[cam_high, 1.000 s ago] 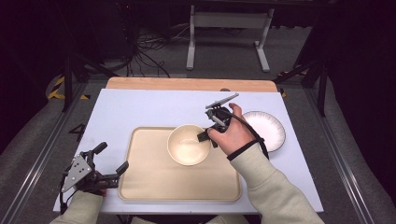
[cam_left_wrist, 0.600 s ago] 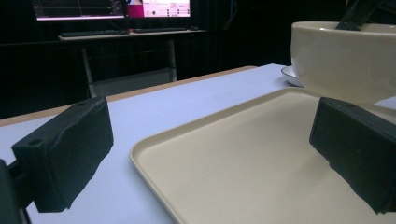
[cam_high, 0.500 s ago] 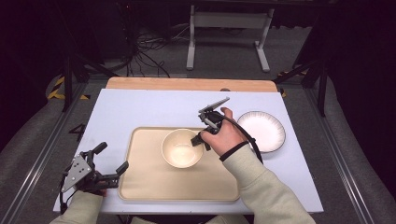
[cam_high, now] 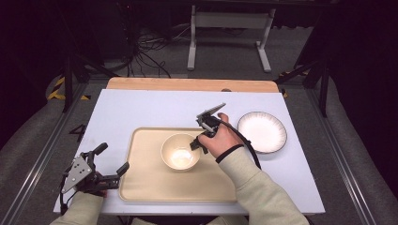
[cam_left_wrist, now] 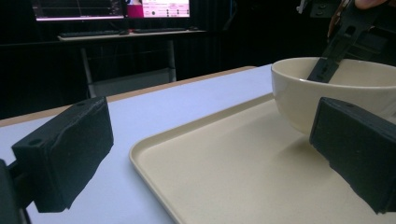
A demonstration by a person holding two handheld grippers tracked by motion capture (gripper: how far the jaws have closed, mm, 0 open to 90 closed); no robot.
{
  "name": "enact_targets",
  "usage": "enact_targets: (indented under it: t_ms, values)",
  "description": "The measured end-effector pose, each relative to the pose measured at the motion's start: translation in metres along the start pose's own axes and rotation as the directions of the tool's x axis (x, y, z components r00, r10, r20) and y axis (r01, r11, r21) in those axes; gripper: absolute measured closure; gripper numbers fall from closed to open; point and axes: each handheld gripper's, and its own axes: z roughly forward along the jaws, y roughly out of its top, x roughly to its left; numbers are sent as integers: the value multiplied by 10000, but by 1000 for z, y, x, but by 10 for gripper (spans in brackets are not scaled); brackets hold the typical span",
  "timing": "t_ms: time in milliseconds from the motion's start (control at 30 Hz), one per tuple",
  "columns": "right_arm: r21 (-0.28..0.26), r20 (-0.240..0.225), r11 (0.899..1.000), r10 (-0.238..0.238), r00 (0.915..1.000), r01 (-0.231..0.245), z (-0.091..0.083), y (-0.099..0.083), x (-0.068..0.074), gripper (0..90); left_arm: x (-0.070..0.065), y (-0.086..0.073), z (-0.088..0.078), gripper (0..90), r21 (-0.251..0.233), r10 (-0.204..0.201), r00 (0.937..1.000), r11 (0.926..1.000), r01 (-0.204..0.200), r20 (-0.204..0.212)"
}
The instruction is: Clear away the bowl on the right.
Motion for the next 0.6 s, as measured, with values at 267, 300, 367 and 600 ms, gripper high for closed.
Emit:
enact_targets:
  t_ms: [267, 300, 367, 600]
  values:
    - [109, 60, 9999, 78, 10000, -79, 10, -1, -4, 793, 0, 0, 0, 1, -3, 7, 10000, 10000, -7, 4]
    - [122, 75, 9999, 69, 9999, -70, 11, -1, -5, 791, 0, 0, 0, 1, 1, 7, 10000, 10000, -7, 5]
    - [124, 131, 9999, 58, 9999, -60, 14, -1, -6, 788, 0, 0, 0, 1, 3, 11, 10000, 10000, -11, 4]
    - [152, 137, 9999, 68, 9999, -70, 19, -2, -8, 786, 0, 0, 0, 1, 2, 25, 10000, 10000, -25, 5]
